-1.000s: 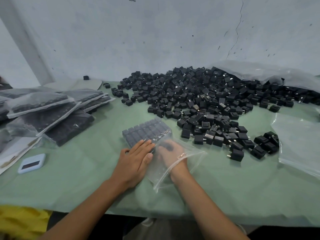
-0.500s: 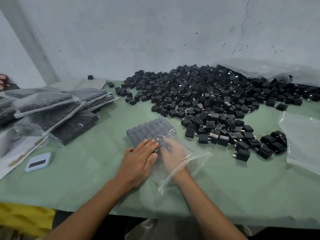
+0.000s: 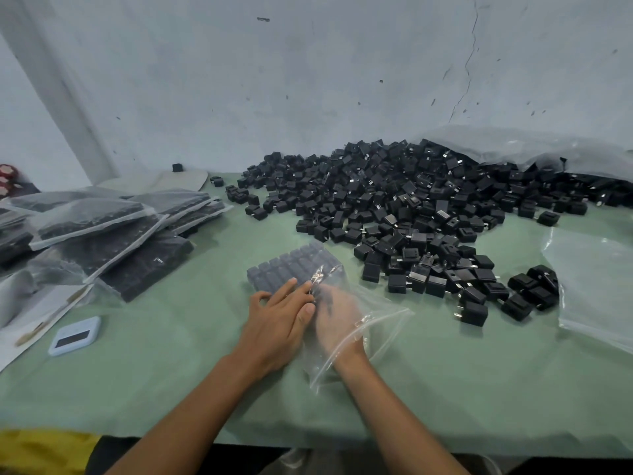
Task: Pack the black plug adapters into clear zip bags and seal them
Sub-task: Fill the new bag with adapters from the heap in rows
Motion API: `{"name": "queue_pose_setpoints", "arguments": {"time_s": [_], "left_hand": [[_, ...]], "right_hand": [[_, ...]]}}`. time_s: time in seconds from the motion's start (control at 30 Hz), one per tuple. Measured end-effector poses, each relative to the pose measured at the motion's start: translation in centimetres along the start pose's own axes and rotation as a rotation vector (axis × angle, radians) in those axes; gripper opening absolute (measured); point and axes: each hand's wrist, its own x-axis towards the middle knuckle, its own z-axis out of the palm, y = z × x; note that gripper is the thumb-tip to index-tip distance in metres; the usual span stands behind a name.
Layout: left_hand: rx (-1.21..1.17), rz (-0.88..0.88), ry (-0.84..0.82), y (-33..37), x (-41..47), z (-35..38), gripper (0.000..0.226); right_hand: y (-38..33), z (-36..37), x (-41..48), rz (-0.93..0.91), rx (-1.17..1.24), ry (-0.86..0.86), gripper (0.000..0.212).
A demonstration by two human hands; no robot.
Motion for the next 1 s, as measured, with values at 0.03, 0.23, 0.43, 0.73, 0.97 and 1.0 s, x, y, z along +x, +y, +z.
{"name": "queue_pose_setpoints", "arguments": {"time_s": [0.03, 0.23, 0.43, 0.73, 0.97, 1.0], "left_hand": [[-0.008, 0.015, -0.002, 0.1, 0.4, 0.1, 0.045], [-0.031, -0.012, 0.020, 0.3, 0.6, 0.7, 0.050], [0.014, -0.016, 0.036, 0.5, 0.5, 0.7, 0.050], [-0.028, -0.010, 0.077, 0.8, 0.4, 0.8, 0.061], [-0.012, -0.014, 0.073, 0.9, 0.3, 0.7, 0.062], [-0.008, -0.014, 0.075, 0.9, 0.2, 0.7, 0.062]], "right_hand": [[-0.1, 0.0, 0.0, 0.017, 0.026, -0.006, 0.027], [-0.3, -0.2, 0.0, 0.122, 0.088, -0.009, 0.024], [-1.0, -2.5, -1.8, 0.046, 0.174, -0.182, 0.026], [4.7, -15.3, -6.1, -0.036, -0.230, 0.092, 0.031], [9.4, -18.8, -4.2, 0.067, -0.614, 0.201, 0.039], [9.9, -18.7, -4.1, 0.061, -0.628, 0.190, 0.043]]}}
